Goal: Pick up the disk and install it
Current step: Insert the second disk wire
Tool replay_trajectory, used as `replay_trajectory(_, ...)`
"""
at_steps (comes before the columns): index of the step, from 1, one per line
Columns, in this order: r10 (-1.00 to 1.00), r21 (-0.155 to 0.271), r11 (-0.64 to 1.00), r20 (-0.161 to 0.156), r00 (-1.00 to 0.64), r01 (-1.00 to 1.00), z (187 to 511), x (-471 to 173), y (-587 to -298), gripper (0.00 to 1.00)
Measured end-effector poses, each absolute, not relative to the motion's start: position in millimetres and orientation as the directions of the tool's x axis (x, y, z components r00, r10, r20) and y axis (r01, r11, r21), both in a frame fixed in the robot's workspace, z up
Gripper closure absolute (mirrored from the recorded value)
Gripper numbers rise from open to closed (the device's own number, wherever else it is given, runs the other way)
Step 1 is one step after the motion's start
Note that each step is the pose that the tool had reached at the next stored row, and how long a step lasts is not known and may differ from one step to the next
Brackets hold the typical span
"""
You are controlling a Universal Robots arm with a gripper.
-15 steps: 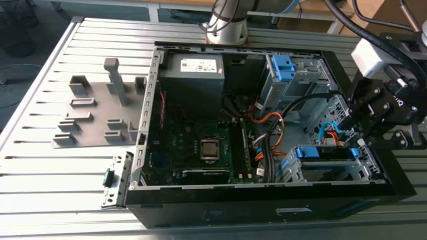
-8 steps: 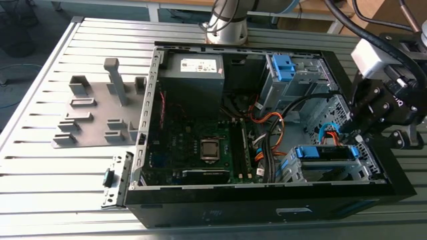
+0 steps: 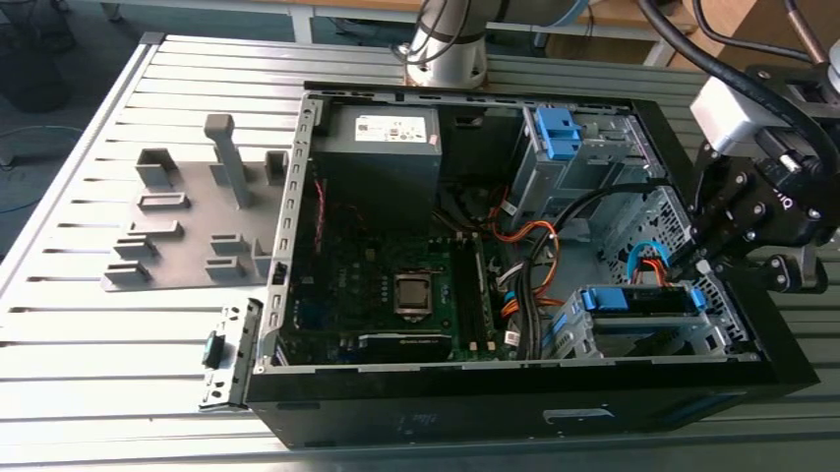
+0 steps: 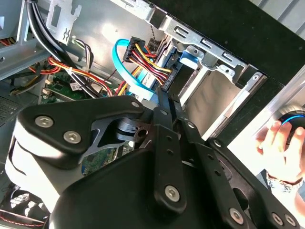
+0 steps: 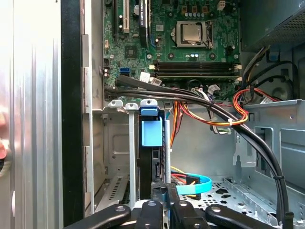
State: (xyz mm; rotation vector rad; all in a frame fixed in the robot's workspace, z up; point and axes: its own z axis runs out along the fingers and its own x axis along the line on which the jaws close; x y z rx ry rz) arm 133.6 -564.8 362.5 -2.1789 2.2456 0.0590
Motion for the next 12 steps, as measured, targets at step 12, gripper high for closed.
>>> replay_trajectory(12,-0.999,0.019,0.03,-0.036,-0.03,-0.999,352.6,127.0,-566.1,0.84)
